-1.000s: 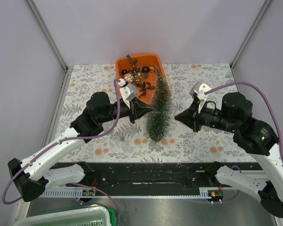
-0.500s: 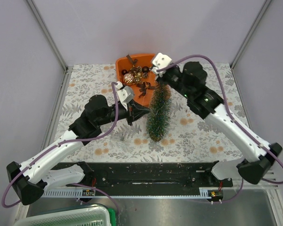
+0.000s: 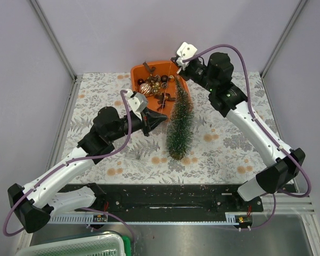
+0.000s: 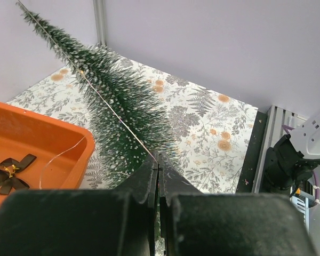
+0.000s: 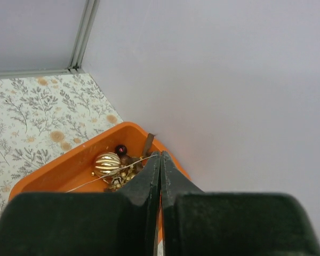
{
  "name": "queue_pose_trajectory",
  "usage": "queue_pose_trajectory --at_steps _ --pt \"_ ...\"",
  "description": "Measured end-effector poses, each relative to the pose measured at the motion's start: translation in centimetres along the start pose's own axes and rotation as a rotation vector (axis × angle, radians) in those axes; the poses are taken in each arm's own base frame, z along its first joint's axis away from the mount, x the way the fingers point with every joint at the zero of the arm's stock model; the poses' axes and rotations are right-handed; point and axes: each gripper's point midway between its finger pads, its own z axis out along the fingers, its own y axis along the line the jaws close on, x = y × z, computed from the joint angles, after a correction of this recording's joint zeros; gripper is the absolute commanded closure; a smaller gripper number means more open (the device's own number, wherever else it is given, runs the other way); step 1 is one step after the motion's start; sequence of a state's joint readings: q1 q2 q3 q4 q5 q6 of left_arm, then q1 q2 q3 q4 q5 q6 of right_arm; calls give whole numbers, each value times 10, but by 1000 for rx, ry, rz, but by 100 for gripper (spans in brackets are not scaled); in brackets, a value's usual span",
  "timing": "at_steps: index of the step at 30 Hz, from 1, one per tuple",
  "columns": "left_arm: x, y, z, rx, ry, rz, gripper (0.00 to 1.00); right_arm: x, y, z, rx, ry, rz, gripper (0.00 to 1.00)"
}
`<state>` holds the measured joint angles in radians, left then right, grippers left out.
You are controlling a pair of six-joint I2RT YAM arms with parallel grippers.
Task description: Decorate the small christmas tree
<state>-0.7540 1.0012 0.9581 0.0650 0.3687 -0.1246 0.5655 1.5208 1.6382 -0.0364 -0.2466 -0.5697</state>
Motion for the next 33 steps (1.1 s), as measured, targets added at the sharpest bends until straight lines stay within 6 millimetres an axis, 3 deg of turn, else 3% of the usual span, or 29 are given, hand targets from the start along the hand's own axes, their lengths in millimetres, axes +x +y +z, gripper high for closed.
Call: queue_pose_trajectory --at_steps 9,20,25,30,33 --pt "-5 3 2 -11 -21 8 99 -4 -8 7 -64 -51 36 100" --pt "8 17 13 -50 7 -4 97 53 0 31 -176 8 149 100" --pt "18 24 18 -73 34 -12 93 79 -4 27 -183 44 206 100" --pt "27 26 19 -82 63 -13 81 120 -18 17 -130 97 260 100" --pt "33 25 18 -82 88 -6 51 154 -31 6 -61 152 284 100"
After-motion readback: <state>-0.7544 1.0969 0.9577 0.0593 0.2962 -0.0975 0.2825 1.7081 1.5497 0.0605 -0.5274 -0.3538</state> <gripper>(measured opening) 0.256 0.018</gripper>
